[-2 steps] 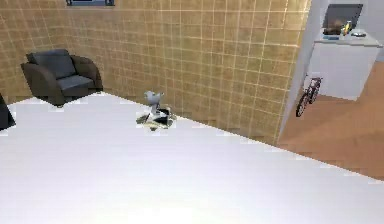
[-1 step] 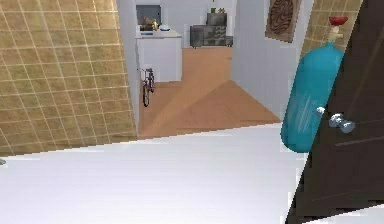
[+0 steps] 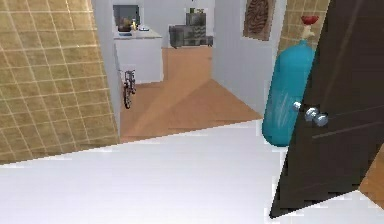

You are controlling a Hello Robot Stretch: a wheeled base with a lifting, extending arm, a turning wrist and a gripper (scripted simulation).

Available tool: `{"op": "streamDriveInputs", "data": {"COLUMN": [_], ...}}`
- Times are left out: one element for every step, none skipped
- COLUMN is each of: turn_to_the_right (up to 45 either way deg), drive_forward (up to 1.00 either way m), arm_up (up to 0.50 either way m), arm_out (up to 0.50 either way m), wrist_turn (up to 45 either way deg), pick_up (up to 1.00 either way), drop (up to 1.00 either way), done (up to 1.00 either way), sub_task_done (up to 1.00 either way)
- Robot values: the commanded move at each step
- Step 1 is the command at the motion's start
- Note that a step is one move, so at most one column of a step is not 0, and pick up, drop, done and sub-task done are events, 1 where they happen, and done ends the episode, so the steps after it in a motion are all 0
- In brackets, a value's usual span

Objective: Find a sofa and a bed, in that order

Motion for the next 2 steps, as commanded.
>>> {"op": "streamDriveInputs", "data": {"turn_to_the_right": [0.0, -45.0], "drive_forward": [0.20, 0.00], "arm_up": [0.00, 0.00], "arm_out": [0.00, 0.00], "wrist_turn": [0.0, 0.0], "pick_up": [0.00, 0.00], "drop": [0.00, 0.00], "done": [0.00, 0.00], "sub_task_done": [0.00, 0.00]}}
